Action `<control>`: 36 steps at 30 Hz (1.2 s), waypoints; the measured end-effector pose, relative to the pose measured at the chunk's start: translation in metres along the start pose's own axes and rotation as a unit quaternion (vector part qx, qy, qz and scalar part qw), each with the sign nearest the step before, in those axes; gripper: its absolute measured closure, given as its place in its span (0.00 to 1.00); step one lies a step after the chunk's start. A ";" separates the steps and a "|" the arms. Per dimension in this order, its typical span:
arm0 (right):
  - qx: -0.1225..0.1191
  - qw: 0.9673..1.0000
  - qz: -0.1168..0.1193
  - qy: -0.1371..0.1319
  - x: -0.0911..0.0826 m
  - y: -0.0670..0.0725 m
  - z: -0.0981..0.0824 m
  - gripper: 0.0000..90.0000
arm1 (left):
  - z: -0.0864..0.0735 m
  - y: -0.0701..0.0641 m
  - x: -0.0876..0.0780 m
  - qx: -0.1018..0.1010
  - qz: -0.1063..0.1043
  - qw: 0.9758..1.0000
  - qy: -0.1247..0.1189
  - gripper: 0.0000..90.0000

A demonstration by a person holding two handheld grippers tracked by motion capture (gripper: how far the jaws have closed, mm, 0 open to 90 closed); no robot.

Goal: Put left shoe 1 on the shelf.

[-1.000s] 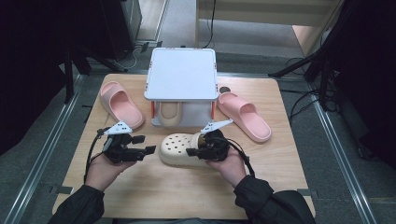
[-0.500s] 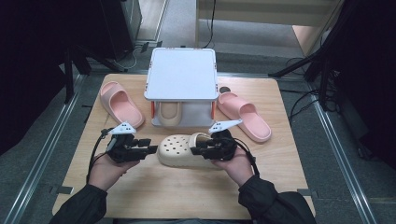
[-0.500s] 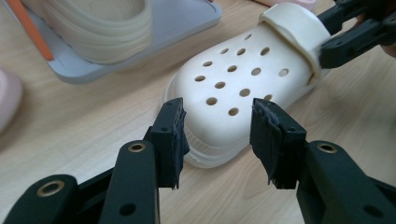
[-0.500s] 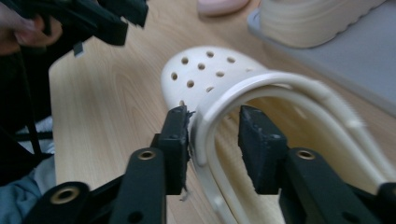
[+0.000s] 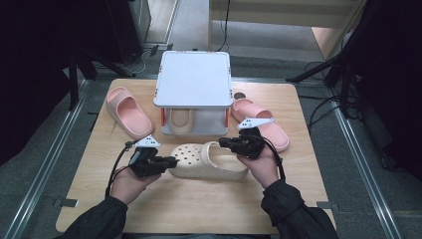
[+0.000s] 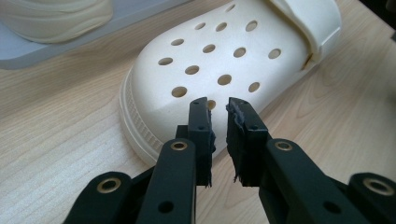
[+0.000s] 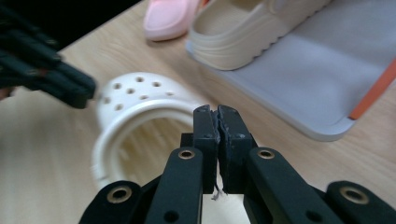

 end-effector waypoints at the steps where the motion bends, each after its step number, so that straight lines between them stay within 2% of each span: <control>1: -0.002 1.000 -0.006 0.001 0.004 -0.003 0.002 0.97 | 0.000 0.000 0.000 0.001 0.002 1.000 -0.002 0.88; 5: -0.013 1.000 -0.024 -0.004 0.015 -0.014 0.007 0.97 | -0.004 -0.004 0.001 -0.003 0.003 1.000 -0.005 0.89; 6: -0.009 1.000 -0.026 0.007 0.021 -0.018 0.007 0.97 | -0.006 -0.007 0.001 0.001 0.005 1.000 -0.002 0.89; 9: -0.001 1.000 -0.019 0.011 0.025 -0.019 0.007 0.97 | -0.009 -0.009 0.003 0.002 0.008 1.000 0.001 0.89; 10: 0.005 1.000 -0.012 0.016 0.028 -0.017 0.006 0.97 | -0.012 -0.010 0.006 0.005 0.010 1.000 0.008 0.89; 12: 0.003 1.000 -0.013 0.017 0.031 -0.016 0.006 0.97 | -0.016 -0.011 0.010 0.009 0.010 1.000 0.017 0.89; 17: 0.007 1.000 -0.014 0.023 0.035 -0.015 0.003 0.97 | -0.015 -0.010 0.012 0.020 0.016 1.000 0.009 0.90; 18: 0.004 0.999 -0.012 0.035 0.037 -0.012 -0.001 0.97 | -0.015 -0.008 0.012 0.020 0.017 1.000 0.011 0.90; 23: -0.012 0.998 -0.015 0.053 0.042 -0.001 -0.012 0.97 | -0.015 -0.006 0.014 0.019 0.016 1.000 0.018 0.89; 26: -0.009 0.998 -0.009 0.065 0.043 0.003 -0.017 0.97 | -0.016 -0.008 0.018 0.023 0.010 0.999 0.026 0.88; 28: -0.014 0.998 -0.015 0.064 0.042 0.005 -0.020 0.97 | -0.015 -0.008 0.020 0.024 0.004 0.999 0.031 0.88; 31: -0.003 0.998 -0.016 0.060 0.039 0.004 -0.023 0.97 | -0.012 -0.006 0.023 0.020 -0.001 0.999 0.029 0.88; 36: -0.004 0.998 -0.020 0.062 0.035 0.005 -0.026 0.97 | -0.009 -0.002 0.026 0.023 0.002 0.999 0.027 0.88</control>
Point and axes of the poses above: each handheld gripper's, and its own axes: x roughly forward along the jaws, z roughly out of its top, y roughly to its left, the point moved 10 cm from there along x, roughly forward along the jaws, and after that the axes turned 10 degrees about x, right-handed, at the moved point
